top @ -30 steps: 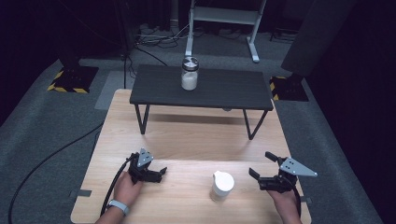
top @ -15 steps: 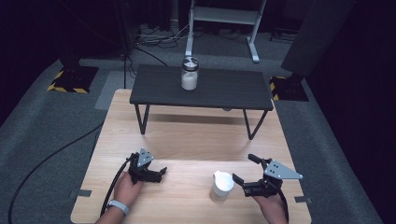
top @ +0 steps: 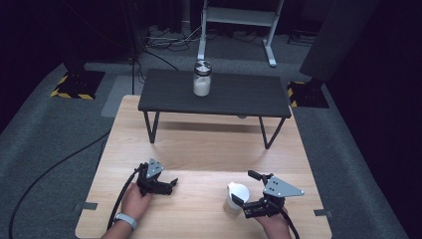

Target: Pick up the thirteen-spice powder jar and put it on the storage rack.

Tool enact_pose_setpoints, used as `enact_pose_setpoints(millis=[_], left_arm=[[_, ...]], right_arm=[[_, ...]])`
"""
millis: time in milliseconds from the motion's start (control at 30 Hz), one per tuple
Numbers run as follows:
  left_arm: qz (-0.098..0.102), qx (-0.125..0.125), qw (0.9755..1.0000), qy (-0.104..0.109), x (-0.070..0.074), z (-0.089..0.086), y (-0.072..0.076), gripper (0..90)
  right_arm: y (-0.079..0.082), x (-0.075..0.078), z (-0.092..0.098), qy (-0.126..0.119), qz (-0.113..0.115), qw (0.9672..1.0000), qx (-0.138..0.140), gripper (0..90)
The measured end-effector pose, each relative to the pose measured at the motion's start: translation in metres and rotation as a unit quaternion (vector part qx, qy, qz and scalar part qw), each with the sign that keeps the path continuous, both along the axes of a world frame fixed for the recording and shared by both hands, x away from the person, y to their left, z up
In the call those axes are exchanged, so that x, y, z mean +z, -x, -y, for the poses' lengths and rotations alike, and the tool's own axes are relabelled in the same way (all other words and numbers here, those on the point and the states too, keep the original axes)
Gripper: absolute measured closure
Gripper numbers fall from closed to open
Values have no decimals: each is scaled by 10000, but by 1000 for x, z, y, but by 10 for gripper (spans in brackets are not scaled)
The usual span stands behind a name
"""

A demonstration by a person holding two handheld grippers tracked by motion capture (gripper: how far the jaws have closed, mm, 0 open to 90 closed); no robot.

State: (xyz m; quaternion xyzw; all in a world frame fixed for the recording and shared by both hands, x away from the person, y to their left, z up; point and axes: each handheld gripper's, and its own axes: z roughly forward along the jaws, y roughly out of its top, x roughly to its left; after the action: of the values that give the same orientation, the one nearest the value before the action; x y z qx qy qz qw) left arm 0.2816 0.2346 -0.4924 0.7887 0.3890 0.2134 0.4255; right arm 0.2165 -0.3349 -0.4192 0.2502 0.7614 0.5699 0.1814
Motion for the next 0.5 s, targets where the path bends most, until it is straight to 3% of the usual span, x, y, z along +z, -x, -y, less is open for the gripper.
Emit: enact_pose_setpoints(millis=[167,333,500], left_arm=[[-1,1,10000,1,0,0,0,4],[-1,1,10000,2,0,0,0,4],[1,0,10000,1,0,0,0,4]], right_arm=[[6,-2,-6,79,61,9999,-66,39],[12,-9,-5,-31,91,9998,-170,69],[17,-16,-9,133,80,9995,-258,88]])
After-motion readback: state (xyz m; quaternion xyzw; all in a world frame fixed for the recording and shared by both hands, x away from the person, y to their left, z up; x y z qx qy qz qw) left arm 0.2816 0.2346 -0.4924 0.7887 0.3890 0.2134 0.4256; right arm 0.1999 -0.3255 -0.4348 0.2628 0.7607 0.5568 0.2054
